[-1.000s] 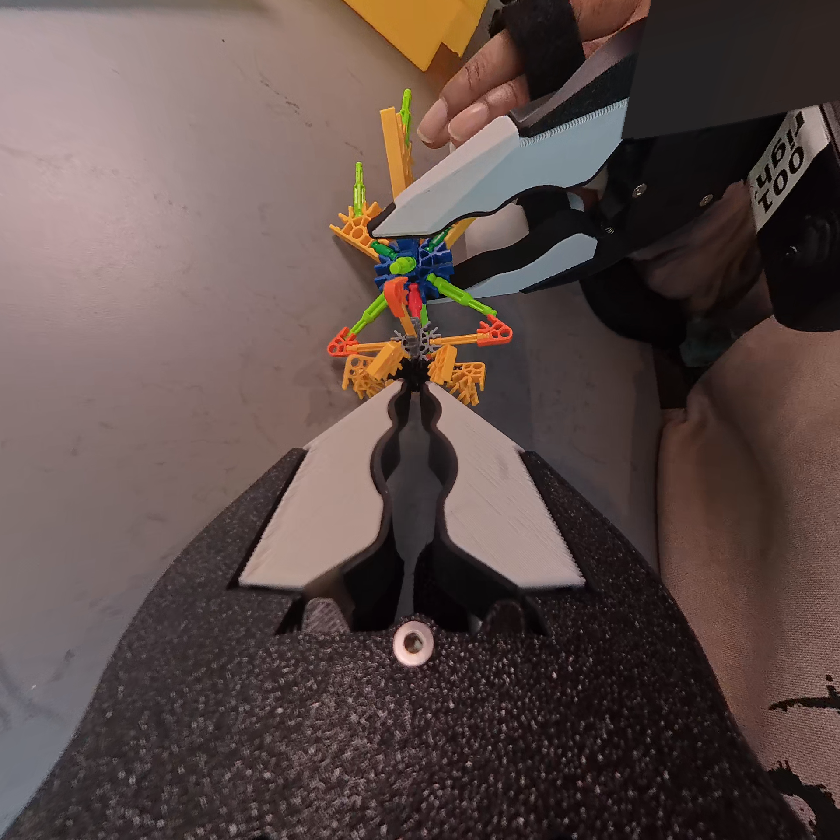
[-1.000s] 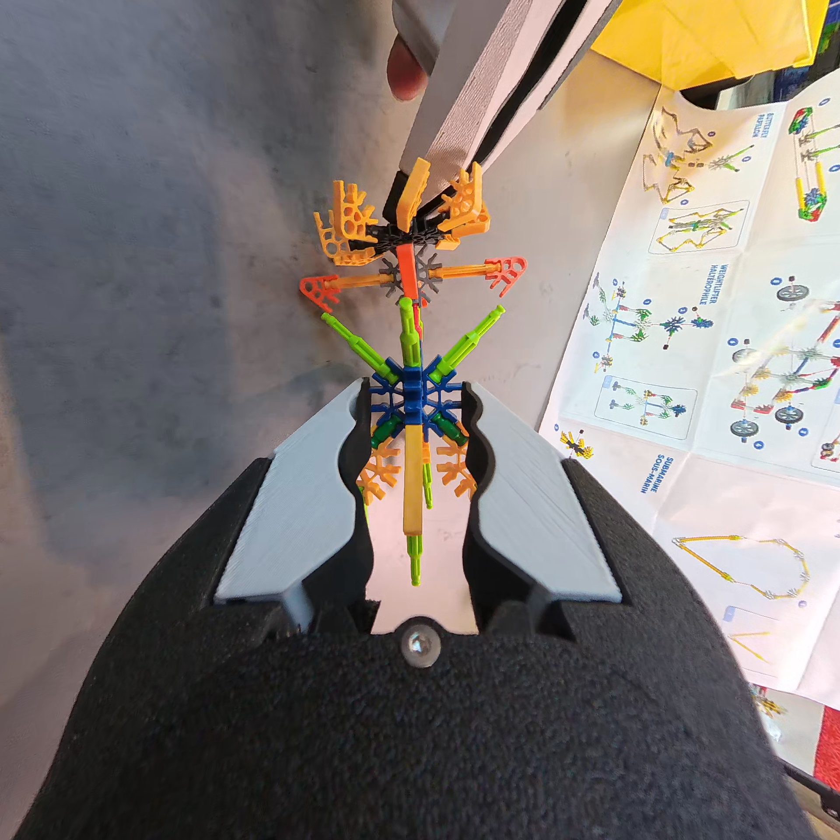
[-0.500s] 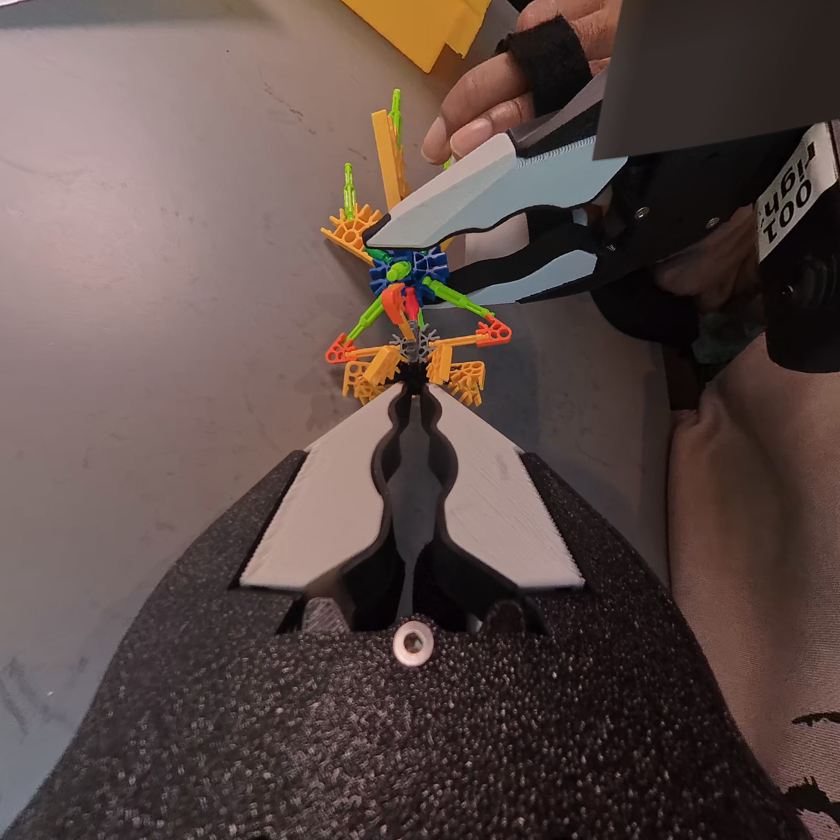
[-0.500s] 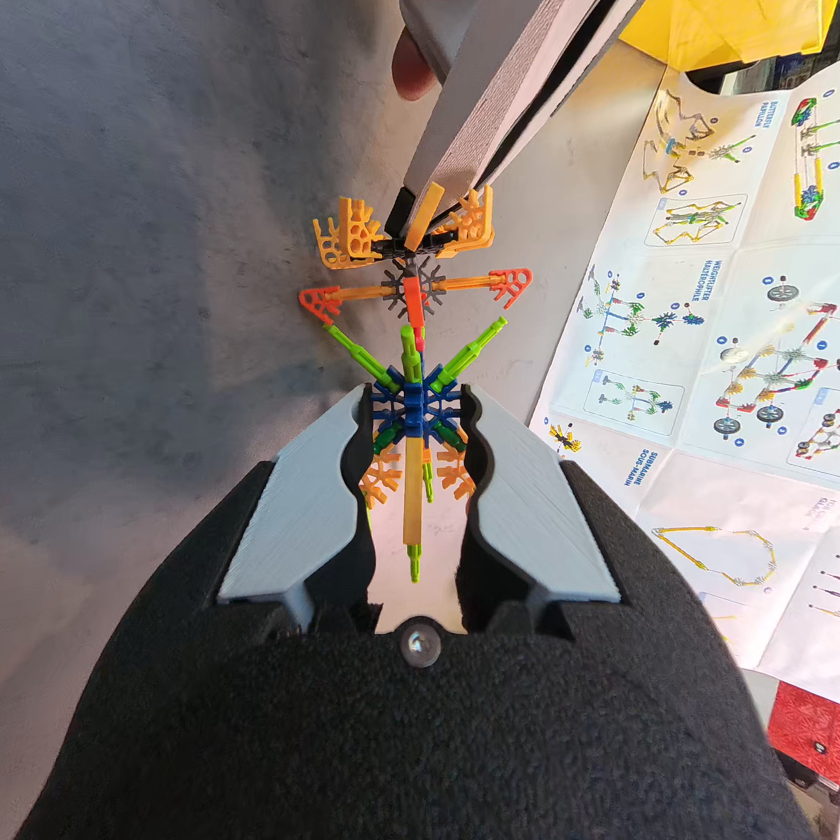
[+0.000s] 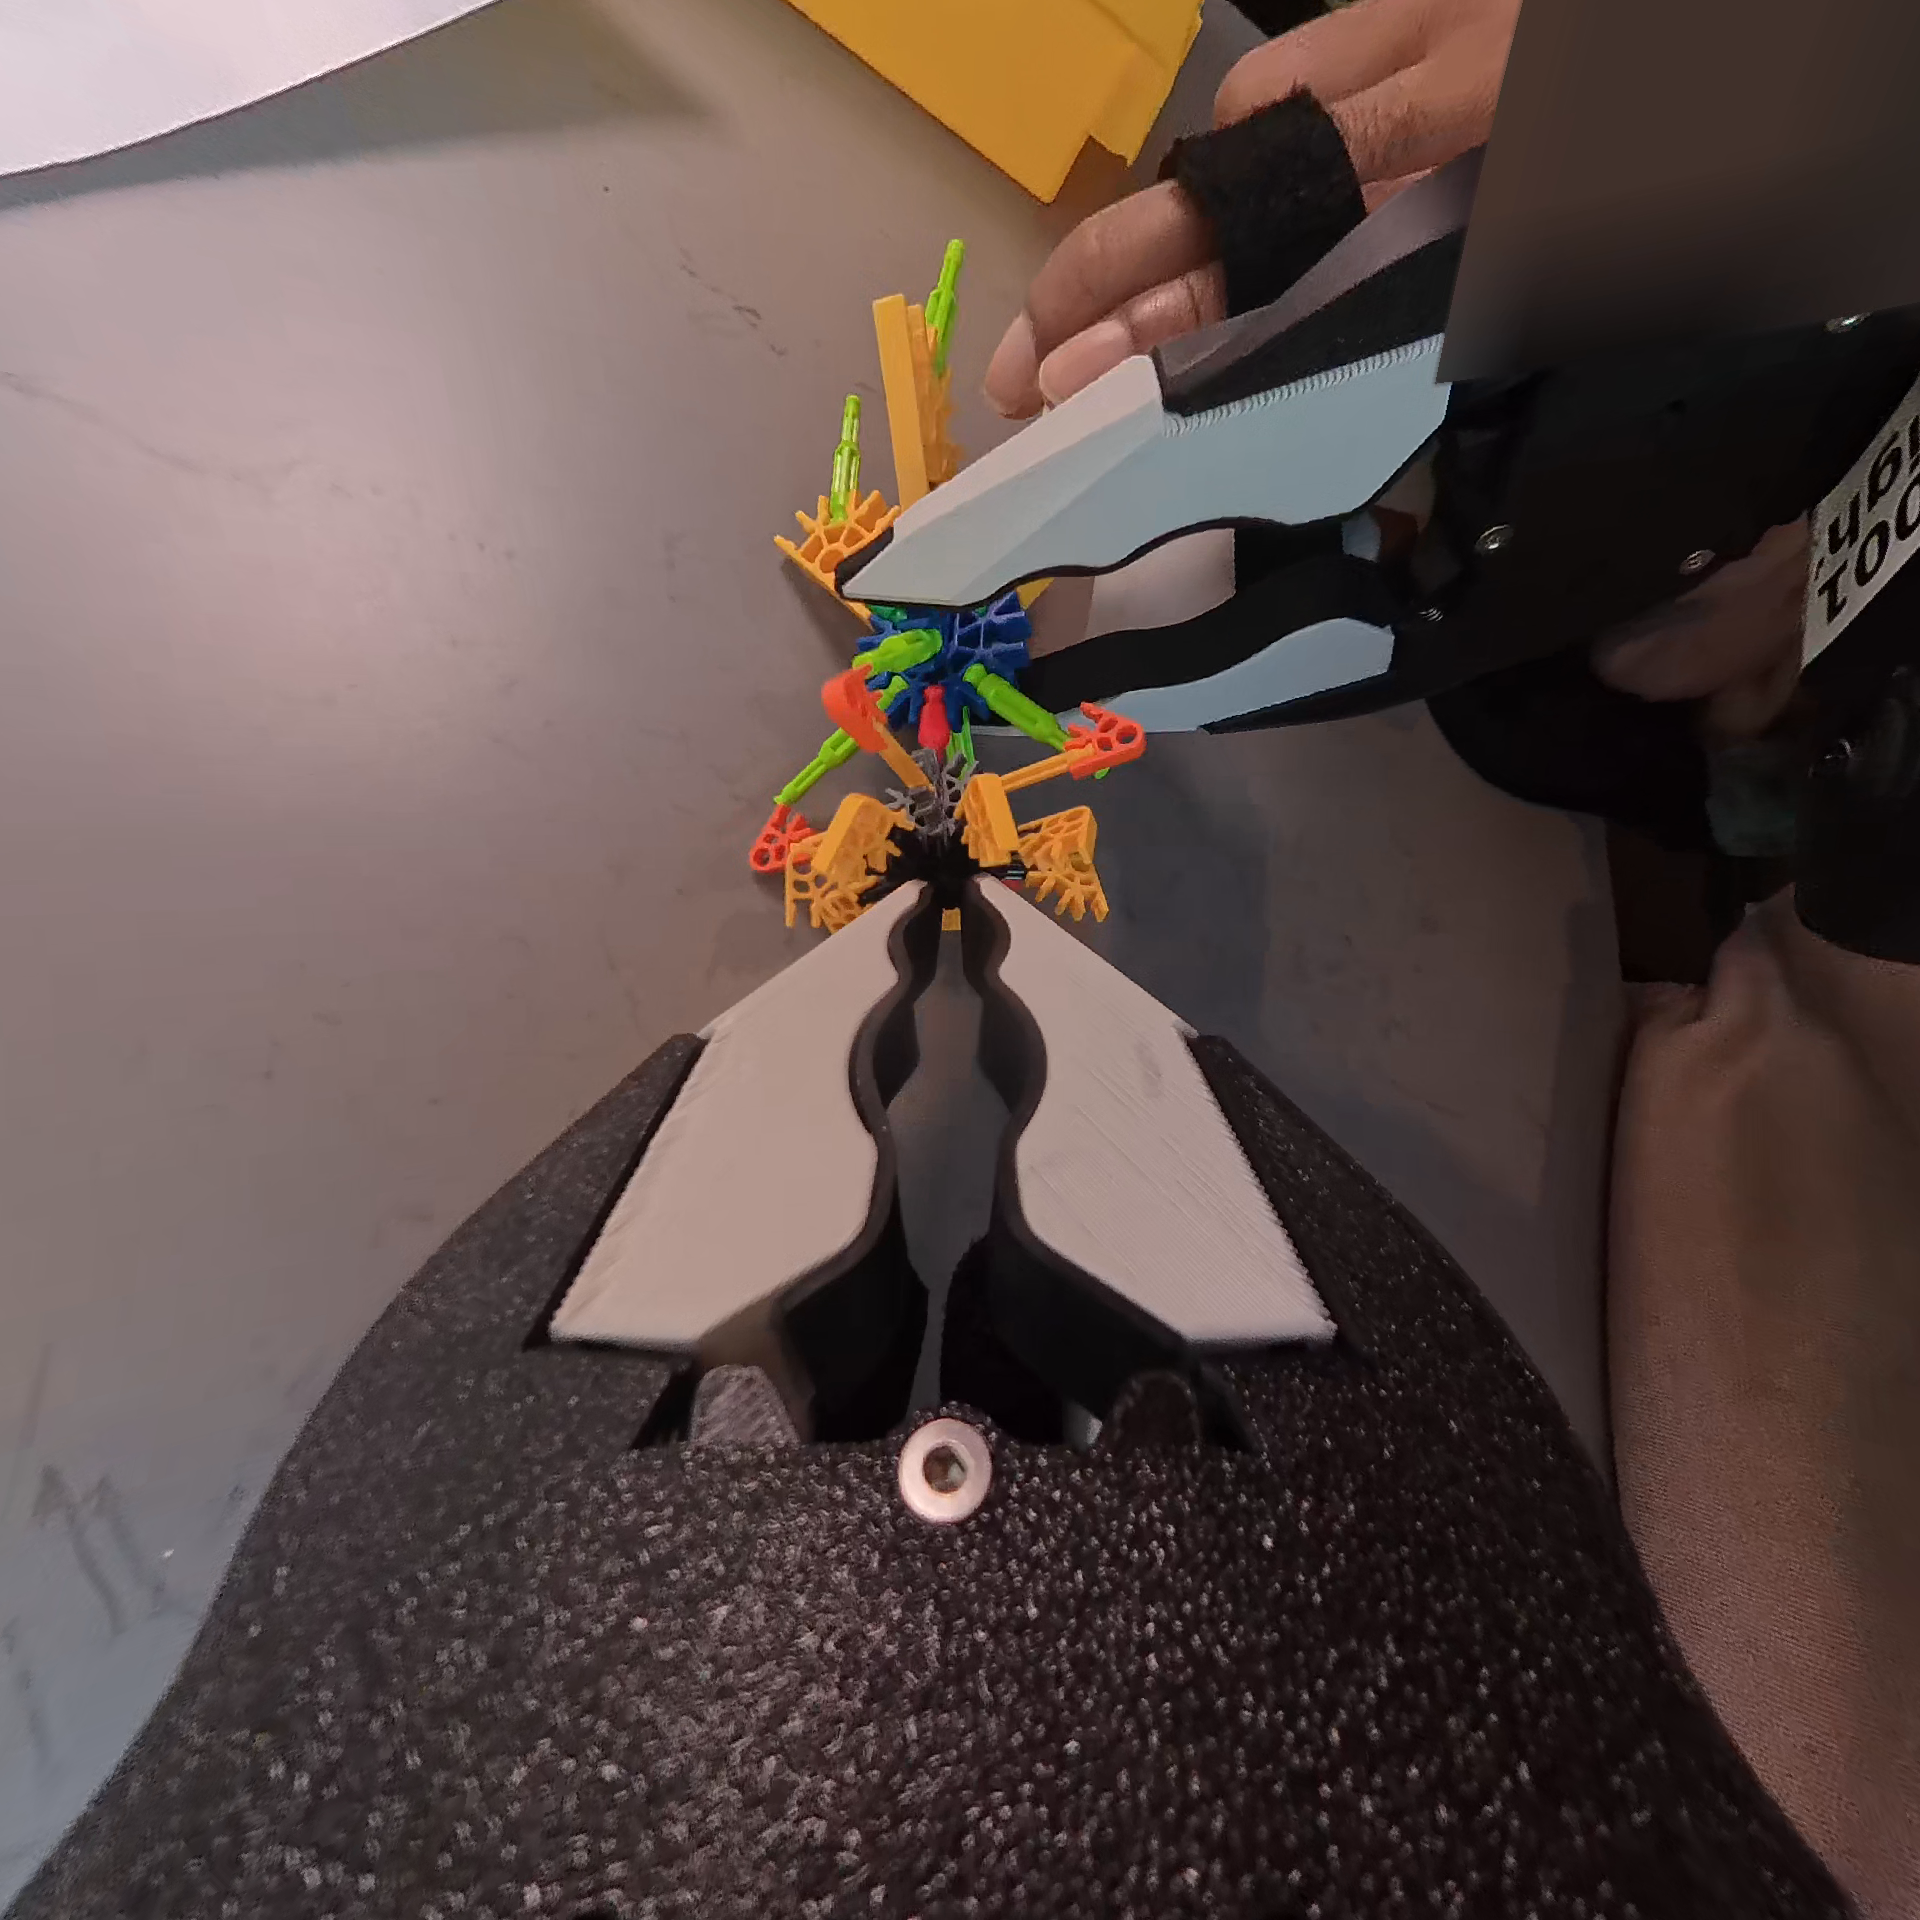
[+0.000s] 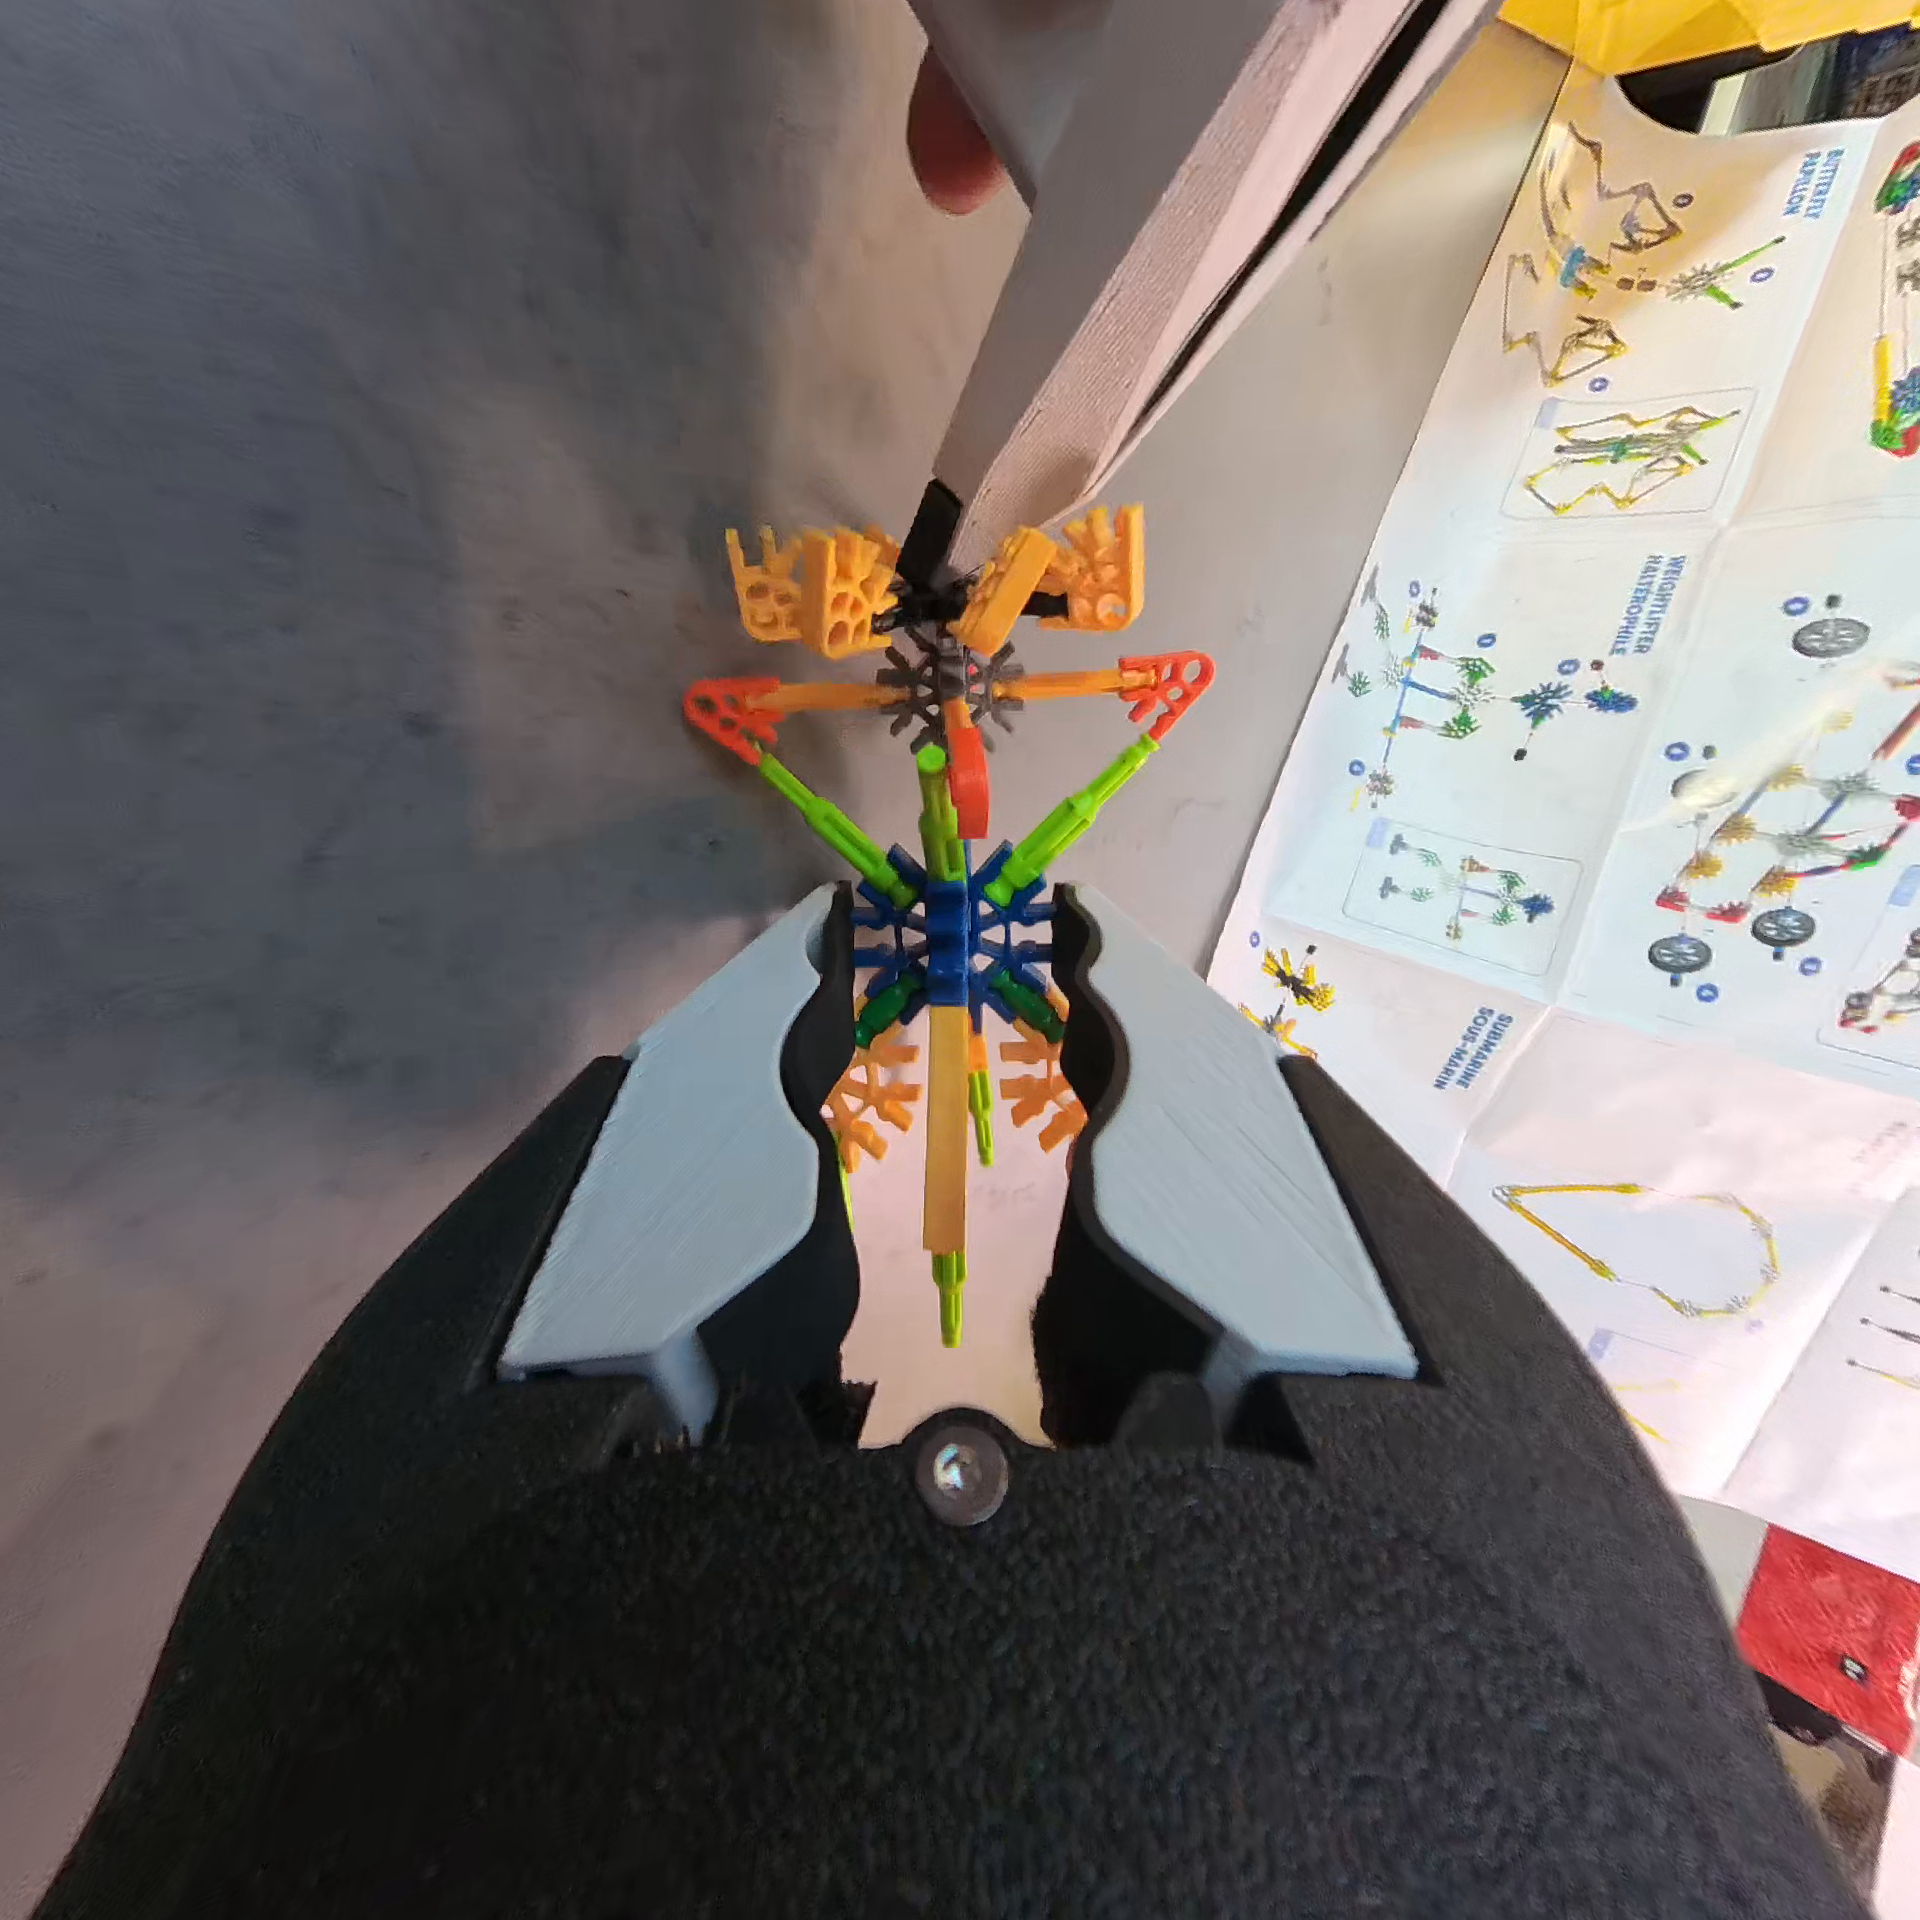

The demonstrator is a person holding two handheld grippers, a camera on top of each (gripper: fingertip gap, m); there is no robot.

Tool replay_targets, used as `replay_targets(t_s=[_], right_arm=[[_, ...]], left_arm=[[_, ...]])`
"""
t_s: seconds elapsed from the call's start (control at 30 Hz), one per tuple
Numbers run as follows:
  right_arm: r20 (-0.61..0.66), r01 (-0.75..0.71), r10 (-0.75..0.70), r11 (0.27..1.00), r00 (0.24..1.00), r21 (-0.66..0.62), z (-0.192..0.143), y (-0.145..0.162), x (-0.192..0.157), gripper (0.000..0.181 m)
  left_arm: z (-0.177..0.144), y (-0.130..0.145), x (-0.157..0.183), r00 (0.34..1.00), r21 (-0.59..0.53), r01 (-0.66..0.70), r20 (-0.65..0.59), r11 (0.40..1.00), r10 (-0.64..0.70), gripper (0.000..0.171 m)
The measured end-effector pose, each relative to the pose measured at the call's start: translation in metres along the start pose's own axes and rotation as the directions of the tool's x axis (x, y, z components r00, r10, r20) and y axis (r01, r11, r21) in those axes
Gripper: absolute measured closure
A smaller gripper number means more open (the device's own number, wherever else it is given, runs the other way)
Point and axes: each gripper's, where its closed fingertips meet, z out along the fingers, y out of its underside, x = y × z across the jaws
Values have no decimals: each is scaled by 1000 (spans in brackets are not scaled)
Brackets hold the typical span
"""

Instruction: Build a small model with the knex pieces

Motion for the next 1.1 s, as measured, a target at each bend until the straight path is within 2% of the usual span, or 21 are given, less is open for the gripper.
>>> replay_targets(t_s=[0.2, 0.53, 0.9, 1.1], right_arm=[[0, -15, 15, 999, 1000, 29, 1, 1, 1, 147], [4, -31, 31, 987, 1000, 159, -5, -8, -3, 144], [19, -26, 20, 921, 1000, 390, -20, -28, -12, 144], [1, -11, 12, 930, 1000, 368, -21, -27, -14, 144]], left_arm=[[-2, 3, -1, 999, -31, -34, 9, 999, 34, 170], [-10, 9, 1, 995, -31, -94, -43, 995, 93, 167], [-20, 18, 25, 953, 18, -210, -219, 977, 209, 168], [-17, 22, 22, 956, -8, -223, -196, 975, 217, 167]])
